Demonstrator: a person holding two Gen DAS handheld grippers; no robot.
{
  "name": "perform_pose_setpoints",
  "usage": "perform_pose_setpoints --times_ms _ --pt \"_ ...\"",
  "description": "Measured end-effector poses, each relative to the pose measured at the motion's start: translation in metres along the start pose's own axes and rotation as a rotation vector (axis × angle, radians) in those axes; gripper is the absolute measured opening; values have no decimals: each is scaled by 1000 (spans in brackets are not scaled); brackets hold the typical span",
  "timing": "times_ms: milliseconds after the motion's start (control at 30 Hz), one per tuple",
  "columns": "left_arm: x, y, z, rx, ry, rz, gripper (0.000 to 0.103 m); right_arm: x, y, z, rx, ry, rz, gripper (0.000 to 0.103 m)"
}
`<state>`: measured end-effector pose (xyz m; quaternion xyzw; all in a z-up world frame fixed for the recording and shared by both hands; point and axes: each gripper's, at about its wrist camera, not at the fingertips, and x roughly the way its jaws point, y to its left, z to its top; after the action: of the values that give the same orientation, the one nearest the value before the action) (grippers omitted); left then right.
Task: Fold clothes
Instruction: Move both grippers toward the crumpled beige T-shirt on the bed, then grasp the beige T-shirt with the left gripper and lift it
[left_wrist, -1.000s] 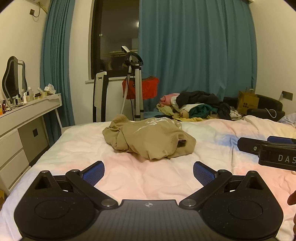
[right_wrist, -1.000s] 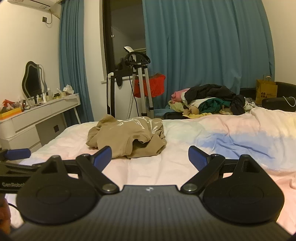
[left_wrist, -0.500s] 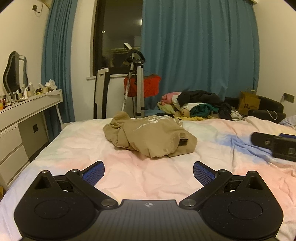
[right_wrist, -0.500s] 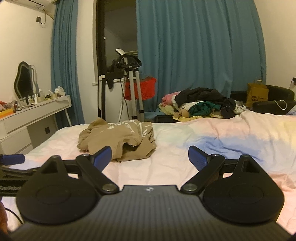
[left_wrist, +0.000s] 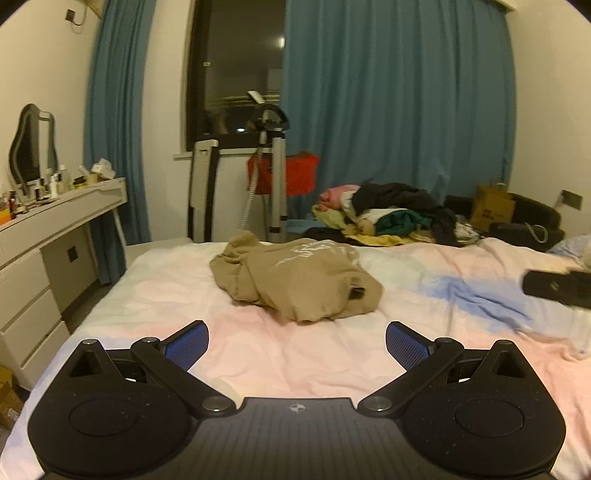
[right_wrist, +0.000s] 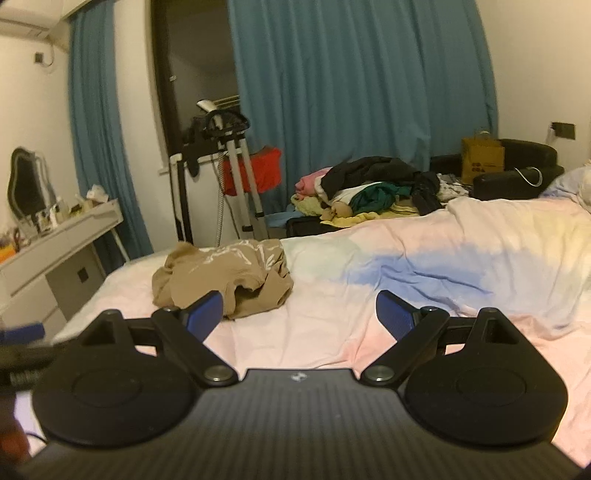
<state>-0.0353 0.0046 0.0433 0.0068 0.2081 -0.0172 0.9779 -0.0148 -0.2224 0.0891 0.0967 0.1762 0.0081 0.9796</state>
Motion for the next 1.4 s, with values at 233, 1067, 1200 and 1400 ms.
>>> perform_pose_setpoints --times_ms 233,1067,1200,1400 --pt "-12 -12 -2 13 -18 -35 103 -10 12 18 69 -21 20 91" --pt "219 -60 -2 201 210 -58 89 98 -58 29 41 -85 -22 91" --pt "272 -64 -16 256 207 28 86 131 -71 8 88 -26 -38 91" --pt "301 -24 -14 154 135 121 34 183 -77 -10 123 0 -85 91"
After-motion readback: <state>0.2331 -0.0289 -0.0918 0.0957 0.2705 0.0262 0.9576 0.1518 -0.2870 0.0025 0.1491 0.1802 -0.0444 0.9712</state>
